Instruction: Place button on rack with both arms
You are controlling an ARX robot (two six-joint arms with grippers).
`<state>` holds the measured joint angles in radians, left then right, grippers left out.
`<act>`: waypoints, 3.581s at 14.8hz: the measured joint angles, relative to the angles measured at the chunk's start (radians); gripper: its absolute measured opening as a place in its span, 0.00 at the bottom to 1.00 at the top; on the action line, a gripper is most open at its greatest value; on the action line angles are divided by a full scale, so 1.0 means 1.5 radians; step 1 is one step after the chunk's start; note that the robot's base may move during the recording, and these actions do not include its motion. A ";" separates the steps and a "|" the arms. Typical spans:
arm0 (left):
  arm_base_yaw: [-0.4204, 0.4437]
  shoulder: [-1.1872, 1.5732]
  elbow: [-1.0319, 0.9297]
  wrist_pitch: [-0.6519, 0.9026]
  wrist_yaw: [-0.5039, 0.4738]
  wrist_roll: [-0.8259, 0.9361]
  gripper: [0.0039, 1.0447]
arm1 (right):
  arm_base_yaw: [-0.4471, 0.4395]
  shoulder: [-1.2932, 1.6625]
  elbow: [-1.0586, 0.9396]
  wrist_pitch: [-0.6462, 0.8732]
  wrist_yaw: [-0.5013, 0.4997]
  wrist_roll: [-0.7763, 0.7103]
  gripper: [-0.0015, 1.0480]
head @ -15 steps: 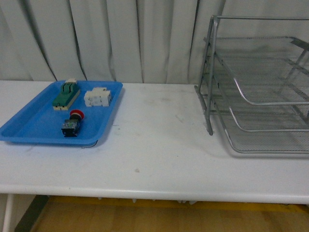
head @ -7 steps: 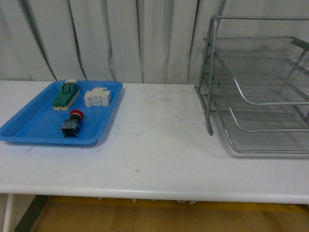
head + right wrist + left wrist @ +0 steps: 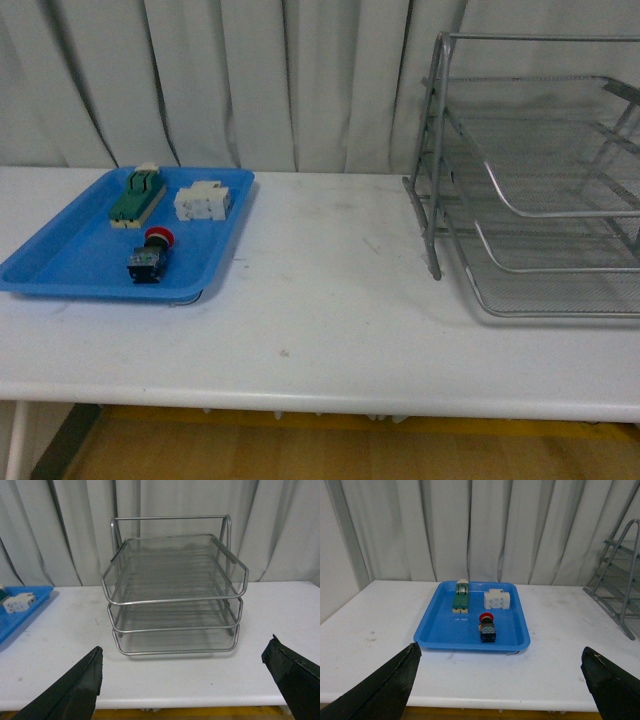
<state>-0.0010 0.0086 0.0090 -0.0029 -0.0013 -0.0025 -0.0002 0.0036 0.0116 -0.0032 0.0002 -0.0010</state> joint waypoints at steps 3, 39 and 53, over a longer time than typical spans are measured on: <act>0.000 0.000 0.000 0.000 0.000 0.000 0.94 | 0.000 0.000 0.000 0.000 0.000 0.000 0.94; 0.000 0.000 0.000 0.000 0.001 0.001 0.94 | -0.120 1.394 0.373 0.860 -0.151 0.973 0.94; 0.000 0.000 0.000 0.000 0.001 0.002 0.94 | -0.137 1.412 0.320 0.873 -0.177 0.930 0.04</act>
<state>-0.0010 0.0086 0.0090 -0.0032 0.0002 -0.0002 -0.2054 2.1223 0.4923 1.3067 -0.2653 1.3933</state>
